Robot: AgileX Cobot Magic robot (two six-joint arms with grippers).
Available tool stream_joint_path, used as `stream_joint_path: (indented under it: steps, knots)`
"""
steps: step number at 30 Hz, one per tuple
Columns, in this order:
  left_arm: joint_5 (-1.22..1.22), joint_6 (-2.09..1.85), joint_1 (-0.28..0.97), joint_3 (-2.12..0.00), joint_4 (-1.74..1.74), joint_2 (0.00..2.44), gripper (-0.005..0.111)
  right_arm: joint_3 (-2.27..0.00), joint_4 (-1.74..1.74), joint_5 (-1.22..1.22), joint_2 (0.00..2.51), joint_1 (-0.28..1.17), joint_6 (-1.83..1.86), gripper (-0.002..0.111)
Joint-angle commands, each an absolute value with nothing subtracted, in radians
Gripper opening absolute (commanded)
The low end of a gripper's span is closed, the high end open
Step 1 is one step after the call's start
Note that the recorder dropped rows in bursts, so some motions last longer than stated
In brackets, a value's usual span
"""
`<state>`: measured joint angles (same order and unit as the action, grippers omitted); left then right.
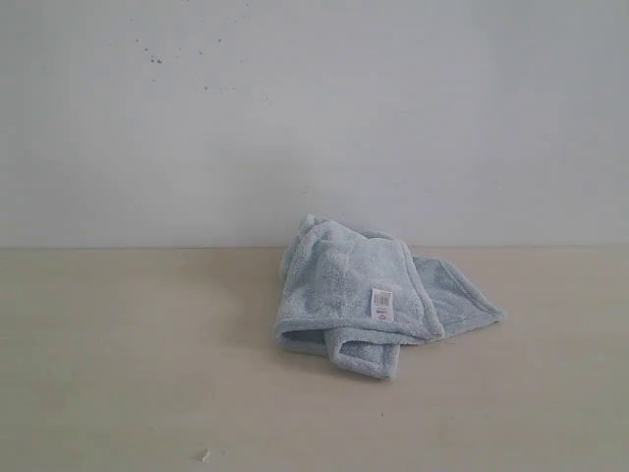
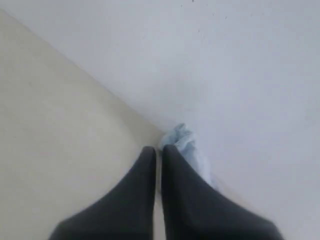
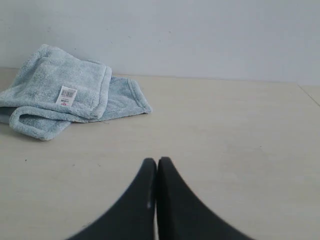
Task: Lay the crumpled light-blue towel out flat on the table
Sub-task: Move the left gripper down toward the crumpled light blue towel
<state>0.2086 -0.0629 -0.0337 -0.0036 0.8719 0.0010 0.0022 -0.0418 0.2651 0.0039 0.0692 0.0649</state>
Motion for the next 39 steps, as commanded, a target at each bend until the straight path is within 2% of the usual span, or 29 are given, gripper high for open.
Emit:
stream_joint_path:
  steps: [1, 5, 7, 9, 10, 11, 14, 16, 22, 24, 28, 35, 39]
  knots:
    - [0.183, -0.046, -0.036, 0.000, 0.968, 0.000, 0.004, 0.000, -0.043, 0.258, 0.000, 0.070, 0.062, 0.000]
    - [0.140, -0.046, -0.036, 0.000, 0.950, 0.000, 0.004, 0.000, -0.043, 0.258, 0.000, 0.070, 0.062, 0.000]
    - [-0.077, -0.046, -0.036, 0.000, 0.950, 0.000, 0.004, 0.000, -0.043, 0.258, 0.000, 0.070, 0.062, 0.000]
    - [-0.457, 0.059, -0.036, 0.000, 0.996, 0.000, 0.004, 0.000, -0.043, 0.258, 0.000, 0.070, 0.062, 0.000]
    - [-0.682, 0.235, -0.036, -0.042, 1.029, 0.000, 0.004, 0.000, -0.043, 0.258, 0.000, 0.070, 0.062, 0.000]
    - [-0.725, 0.280, -0.036, -0.073, 1.024, 0.005, 0.004, 0.000, -0.043, 0.258, 0.000, 0.070, 0.062, 0.000]
    - [-0.666, 0.284, -0.036, -0.227, 0.886, 0.114, 0.004, 0.000, -0.043, 0.258, 0.000, 0.070, 0.062, 0.000]
    - [-0.558, 0.292, -0.036, -0.370, 0.609, 0.242, 0.004, 0.000, -0.043, 0.258, 0.000, 0.070, 0.062, 0.000]
    - [-0.447, 0.646, -0.036, -0.834, -0.502, 0.758, 0.004, 0.000, -0.043, 0.258, 0.000, 0.070, 0.062, 0.000]
    - [-0.378, 0.873, -0.036, -0.966, -0.873, 0.924, 0.004, 0.000, -0.043, 0.258, 0.000, 0.070, 0.062, 0.000]
    - [-0.259, 1.653, -0.006, -1.096, -1.744, 1.123, 0.004, 0.000, -0.043, 0.258, 0.000, 0.070, 0.062, 0.000]
    - [-0.244, 1.669, 0.001, -1.028, -1.744, 1.311, 0.004, 0.000, -0.043, 0.258, 0.000, 0.070, 0.062, 0.000]
    - [-0.049, 1.662, 0.001, -0.954, -1.744, 1.370, 0.004, 0.000, -0.043, 0.258, 0.000, 0.070, 0.062, 0.000]
